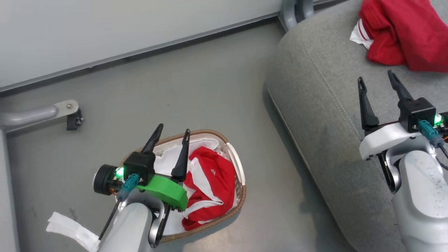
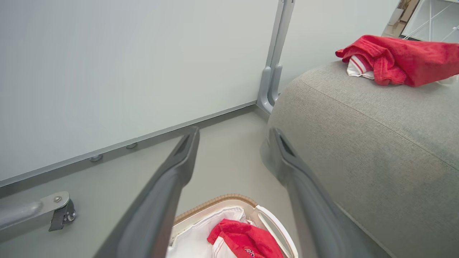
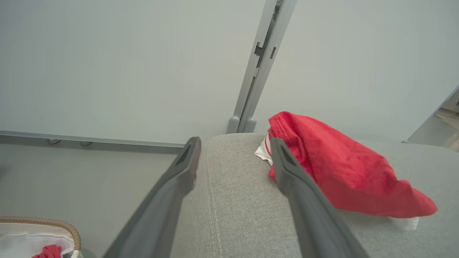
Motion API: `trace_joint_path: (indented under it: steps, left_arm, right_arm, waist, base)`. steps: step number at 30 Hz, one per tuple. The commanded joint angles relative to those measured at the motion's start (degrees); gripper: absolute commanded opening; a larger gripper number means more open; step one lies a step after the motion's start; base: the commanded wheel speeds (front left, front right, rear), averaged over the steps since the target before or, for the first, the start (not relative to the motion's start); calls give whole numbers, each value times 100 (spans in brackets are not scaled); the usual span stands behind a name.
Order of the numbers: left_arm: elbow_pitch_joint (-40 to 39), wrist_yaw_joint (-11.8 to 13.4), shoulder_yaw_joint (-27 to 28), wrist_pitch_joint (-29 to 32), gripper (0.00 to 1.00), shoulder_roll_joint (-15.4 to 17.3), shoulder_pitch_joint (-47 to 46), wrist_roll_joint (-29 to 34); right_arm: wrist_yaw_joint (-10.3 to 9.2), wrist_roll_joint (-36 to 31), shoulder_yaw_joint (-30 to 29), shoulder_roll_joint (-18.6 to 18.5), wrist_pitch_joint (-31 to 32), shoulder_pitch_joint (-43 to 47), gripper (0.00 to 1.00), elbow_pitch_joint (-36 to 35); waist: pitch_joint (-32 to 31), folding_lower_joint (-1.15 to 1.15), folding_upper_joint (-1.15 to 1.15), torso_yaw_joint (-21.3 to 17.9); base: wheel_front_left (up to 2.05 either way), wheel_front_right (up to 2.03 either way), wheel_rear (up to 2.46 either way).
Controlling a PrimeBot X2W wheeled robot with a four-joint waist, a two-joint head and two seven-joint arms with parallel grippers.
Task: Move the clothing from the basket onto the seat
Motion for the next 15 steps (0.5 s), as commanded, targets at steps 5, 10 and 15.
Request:
trace_joint_path:
  steps: [5, 10, 15]
  left_arm:
    - [113, 126, 539, 3, 100, -5, 340, 65]
    - [146, 226, 1096, 3, 100, -6, 635, 130]
    - [87, 298, 1720, 3, 100, 33, 1011, 211]
  right_arm:
    - [-9, 250, 292, 126, 0, 311, 100, 101]
    - [-9, 381, 422, 282, 0, 614, 100, 138]
    - [-9, 480, 526, 383, 0, 901, 100, 191]
  waist:
    - [-743, 0, 0, 842]
    - [-967, 0, 0, 1045]
    - [-1129, 0, 0, 1109]
  base:
    - [0, 0, 0]
    - [0, 0, 0]
    - [0, 0, 0]
